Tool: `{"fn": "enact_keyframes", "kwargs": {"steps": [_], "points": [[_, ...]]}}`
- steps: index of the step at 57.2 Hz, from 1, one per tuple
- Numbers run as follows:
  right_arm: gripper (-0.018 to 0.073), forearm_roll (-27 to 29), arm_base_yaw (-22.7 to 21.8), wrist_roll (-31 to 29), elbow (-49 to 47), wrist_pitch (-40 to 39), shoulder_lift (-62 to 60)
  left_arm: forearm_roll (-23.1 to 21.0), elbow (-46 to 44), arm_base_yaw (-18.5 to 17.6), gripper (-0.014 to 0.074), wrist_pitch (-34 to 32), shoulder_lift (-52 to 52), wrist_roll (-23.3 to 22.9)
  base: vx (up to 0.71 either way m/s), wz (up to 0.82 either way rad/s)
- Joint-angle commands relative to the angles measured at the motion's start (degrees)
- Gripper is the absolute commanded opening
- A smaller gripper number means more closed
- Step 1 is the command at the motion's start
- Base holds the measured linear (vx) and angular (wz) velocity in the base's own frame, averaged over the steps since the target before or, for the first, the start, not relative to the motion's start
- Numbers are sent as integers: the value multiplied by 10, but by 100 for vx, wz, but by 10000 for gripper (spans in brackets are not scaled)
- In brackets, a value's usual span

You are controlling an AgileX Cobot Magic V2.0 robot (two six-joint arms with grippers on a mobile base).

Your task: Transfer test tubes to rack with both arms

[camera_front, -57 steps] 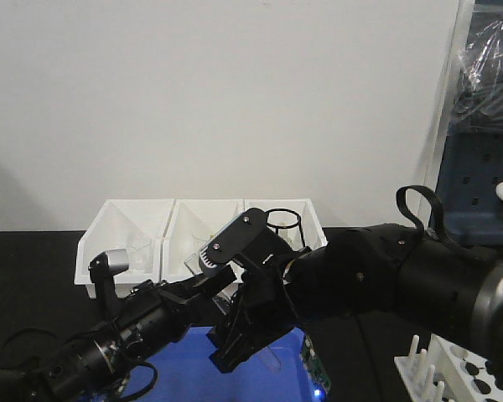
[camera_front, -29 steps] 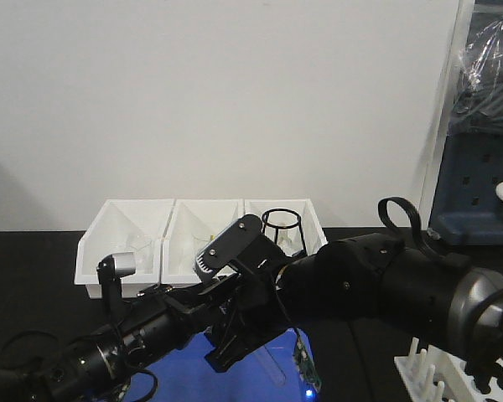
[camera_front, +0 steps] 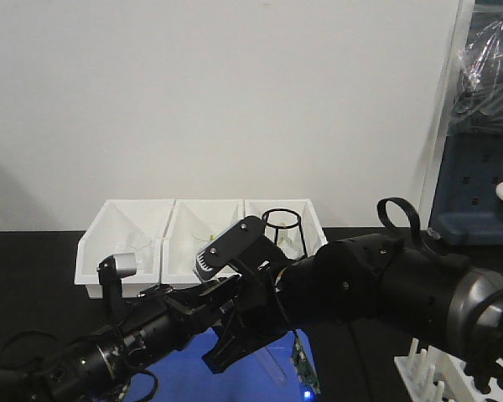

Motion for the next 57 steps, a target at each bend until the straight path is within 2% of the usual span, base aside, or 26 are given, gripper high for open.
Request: {"fn": "enact_keyframes", "kwargs": {"steps": [1, 8, 15, 30, 36, 45, 57], "points": [[144, -2, -3, 1, -21, -34, -29, -19, -16, -1, 7, -40, -27, -4, 0, 0], [58, -2, -3, 1, -21, -34, -29, -19, -16, -1, 46, -38, -27, -4, 0, 0], [-16, -2, -3, -1, -21, -34, -29, -19, -16, -1, 133, -38, -27, -4, 0, 0], [-11, -2, -3, 1, -21, -36, -29, -24, -16, -1, 444, -58, -27, -4, 0, 0], [-10, -2, -4, 1, -21, -36, -29, -27, -16, -1, 531, -71, -27, -4, 0, 0], [-10, -5, -12, 8, -21, -47, -29, -52, -16, 0, 558, -71, -27, -4, 0, 0], [-9, -3, -72, 48, -20, -51, -29, -58, -16, 16, 558, -72, -27, -3, 0, 0]]}}
